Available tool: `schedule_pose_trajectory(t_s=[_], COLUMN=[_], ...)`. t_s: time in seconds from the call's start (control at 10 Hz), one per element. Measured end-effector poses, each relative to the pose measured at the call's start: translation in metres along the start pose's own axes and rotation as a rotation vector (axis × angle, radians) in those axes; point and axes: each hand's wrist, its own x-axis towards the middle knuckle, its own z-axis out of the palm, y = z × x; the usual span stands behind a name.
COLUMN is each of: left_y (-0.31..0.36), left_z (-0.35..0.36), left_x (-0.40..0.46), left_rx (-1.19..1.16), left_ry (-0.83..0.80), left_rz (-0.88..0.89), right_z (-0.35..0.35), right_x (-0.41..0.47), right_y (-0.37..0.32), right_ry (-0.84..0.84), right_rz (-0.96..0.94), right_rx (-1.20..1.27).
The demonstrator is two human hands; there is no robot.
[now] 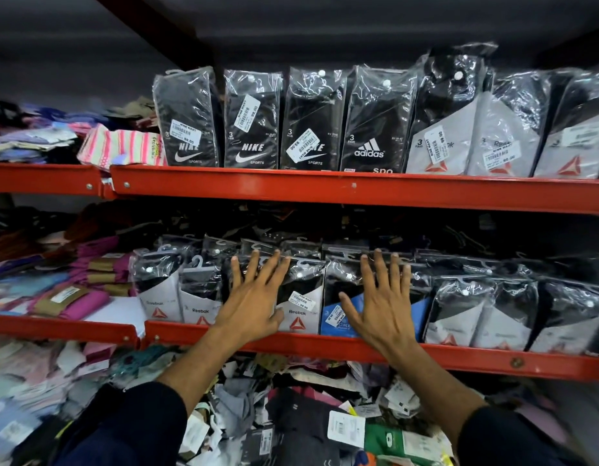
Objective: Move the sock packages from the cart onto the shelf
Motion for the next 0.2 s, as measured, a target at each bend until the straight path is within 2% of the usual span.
schedule_pose_trajectory(t_s=[0.1, 0.2], left_y=[0.007, 0.021], left_z=[-0.013, -0.038], left_x=[-0.01, -0.01], left_rx=[0.024, -0.003], left_ry=[0.117, 0.416], left_rz=[0.031, 0.089], right_z=[-0.02, -0.055], right_x=[-0.009, -0.012], right_y=[-0.003, -0.009], right_ry=[0.164, 0.47], right_rz=[-0.057, -0.135], right_rx=[0.105, 0.144])
